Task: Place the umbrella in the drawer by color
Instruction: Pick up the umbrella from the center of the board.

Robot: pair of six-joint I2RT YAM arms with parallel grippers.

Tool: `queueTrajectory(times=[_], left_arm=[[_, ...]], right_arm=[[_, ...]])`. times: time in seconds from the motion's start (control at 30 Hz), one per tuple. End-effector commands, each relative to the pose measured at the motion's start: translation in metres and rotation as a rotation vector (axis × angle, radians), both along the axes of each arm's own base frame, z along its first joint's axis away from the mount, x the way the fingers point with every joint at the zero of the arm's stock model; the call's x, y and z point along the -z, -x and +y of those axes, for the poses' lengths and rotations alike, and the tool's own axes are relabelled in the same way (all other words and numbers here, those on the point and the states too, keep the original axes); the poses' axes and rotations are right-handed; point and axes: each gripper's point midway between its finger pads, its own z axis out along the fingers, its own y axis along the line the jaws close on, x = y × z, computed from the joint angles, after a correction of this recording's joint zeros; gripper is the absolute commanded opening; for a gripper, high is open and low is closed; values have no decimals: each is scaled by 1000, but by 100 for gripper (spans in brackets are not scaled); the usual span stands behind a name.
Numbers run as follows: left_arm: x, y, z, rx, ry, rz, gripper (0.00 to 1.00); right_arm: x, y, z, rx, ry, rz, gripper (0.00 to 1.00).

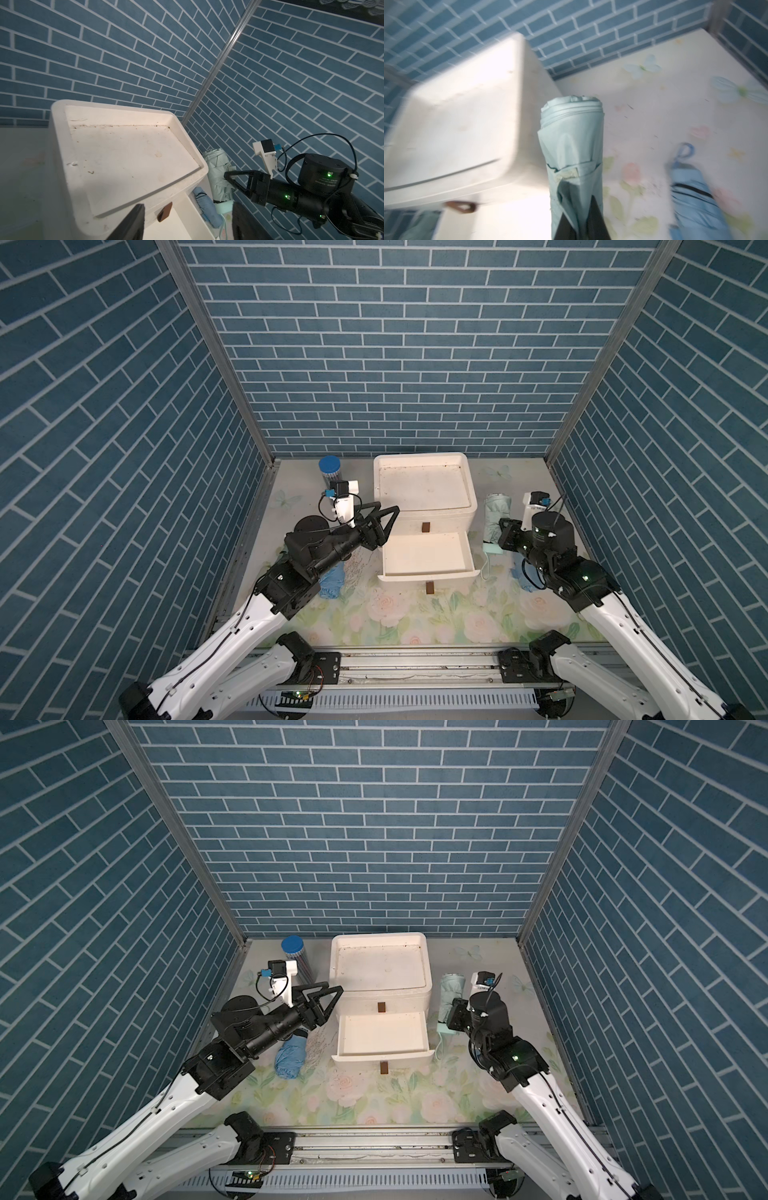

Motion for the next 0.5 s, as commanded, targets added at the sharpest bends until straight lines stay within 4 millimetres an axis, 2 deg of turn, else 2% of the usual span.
queueTrajectory(times=[0.0, 0.1, 0.23, 0.4, 0.47], left_arm=[[-9, 16, -20, 155, 54, -41, 74], [-13, 25, -31, 245, 90, -50, 76], [-17, 38, -44, 345, 113, -70, 82], [-17, 40, -51, 371, 104, -78, 82], [-17, 39, -51, 370, 102, -75, 74]], right_arm=[[-95, 31, 60, -359, -263, -304, 0], [-129, 58, 92, -565, -425, -406, 0], [-152, 83, 127, -757, -560, -455, 0], [-169, 99, 152, -857, -637, -486, 0], [-171, 101, 157, -868, -648, -488, 0]])
